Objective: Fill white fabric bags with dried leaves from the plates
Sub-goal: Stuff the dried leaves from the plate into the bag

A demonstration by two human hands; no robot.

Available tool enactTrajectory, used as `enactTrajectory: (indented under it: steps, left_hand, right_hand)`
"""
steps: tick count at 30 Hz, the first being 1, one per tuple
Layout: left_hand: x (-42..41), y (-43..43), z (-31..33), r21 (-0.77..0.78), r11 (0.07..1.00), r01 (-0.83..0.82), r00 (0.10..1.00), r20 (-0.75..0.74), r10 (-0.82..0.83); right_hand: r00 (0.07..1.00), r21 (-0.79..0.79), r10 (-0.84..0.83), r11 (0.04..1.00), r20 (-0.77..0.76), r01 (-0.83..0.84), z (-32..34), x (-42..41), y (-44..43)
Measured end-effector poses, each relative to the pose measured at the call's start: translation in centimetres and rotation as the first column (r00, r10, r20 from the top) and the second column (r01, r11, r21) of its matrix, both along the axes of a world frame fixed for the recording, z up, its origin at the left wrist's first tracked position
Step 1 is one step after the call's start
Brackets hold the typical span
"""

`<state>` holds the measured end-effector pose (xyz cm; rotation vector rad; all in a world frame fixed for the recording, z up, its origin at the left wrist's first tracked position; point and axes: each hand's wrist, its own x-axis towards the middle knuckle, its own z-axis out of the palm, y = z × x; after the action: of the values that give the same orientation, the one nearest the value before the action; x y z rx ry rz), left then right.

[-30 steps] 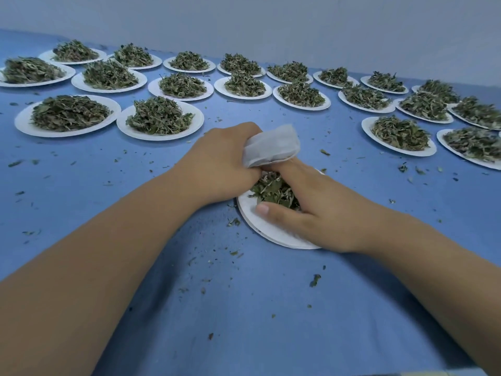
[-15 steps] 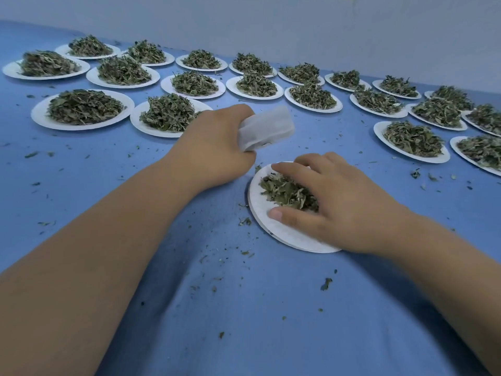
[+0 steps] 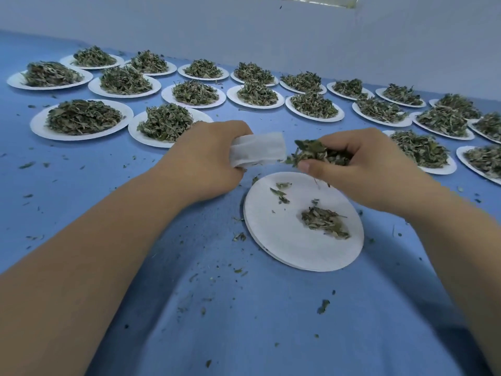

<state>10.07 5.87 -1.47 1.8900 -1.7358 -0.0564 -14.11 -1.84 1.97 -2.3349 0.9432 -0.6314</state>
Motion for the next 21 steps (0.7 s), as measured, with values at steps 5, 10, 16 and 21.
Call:
enactTrajectory:
  steps: [5, 10, 16, 21]
  left_hand:
    - [0.2, 0.1, 0.2, 0.012, 1.000, -0.026, 0.998, 0.049, 0.025]
    - [-0.1, 0.3, 0.5, 0.016, 1.000, -0.008, 0.994, 0.112, 0.006]
    - [-0.7, 0.3, 0.2, -0.009, 1.000, 0.020, 1.000, 0.004, -0.020]
    - [-0.9, 0.3, 0.1, 0.016, 1.000, 0.024, 1.000, 0.015, -0.025]
  right_hand:
    - [0.999, 0.021, -0.036, 0.999, 0.035, 0.035, -0.2, -0.2, -1.0]
    - [0.996, 0.084, 0.000, 0.996, 0.090, -0.007, -0.5, 0.2, -0.1]
    - [0.999, 0.081, 0.050, 0.995, 0.014, -0.051, -0.8, 0.8, 0.5]
    - [0.999, -0.044, -0.015, 0.999, -0.043, 0.013, -1.1, 0.8, 0.8]
